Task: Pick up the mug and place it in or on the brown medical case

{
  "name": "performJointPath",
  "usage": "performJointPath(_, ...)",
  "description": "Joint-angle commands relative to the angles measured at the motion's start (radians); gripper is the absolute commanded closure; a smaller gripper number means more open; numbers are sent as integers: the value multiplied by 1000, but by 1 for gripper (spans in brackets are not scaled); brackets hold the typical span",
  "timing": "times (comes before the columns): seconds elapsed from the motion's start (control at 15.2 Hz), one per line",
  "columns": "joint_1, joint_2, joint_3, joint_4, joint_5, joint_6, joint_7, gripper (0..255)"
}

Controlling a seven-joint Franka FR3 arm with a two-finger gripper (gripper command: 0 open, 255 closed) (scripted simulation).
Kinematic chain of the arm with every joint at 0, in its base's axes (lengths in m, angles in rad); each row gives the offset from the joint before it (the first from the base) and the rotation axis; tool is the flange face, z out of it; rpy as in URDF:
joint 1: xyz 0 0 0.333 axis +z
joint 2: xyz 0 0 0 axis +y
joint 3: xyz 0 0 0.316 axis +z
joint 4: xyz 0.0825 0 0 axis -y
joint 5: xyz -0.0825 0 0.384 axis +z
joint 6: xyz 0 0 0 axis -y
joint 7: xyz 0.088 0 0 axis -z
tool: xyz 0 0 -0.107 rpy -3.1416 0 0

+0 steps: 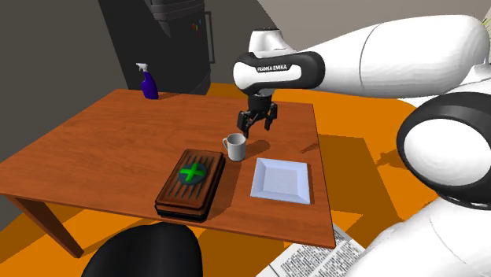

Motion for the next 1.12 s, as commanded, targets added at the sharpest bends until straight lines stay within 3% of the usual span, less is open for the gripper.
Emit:
performJointPath(0.0, -3, 72, -10, 37, 15, 28, -16, 0)
performJointPath(0.46, -27, 347, -32, 243, 83, 71, -78, 0)
performJointPath(0.92, -72, 625, -28, 514, 146, 52, -120, 0)
performJointPath(1.06, -71, 634, -26, 499, 148, 74, -122, 0)
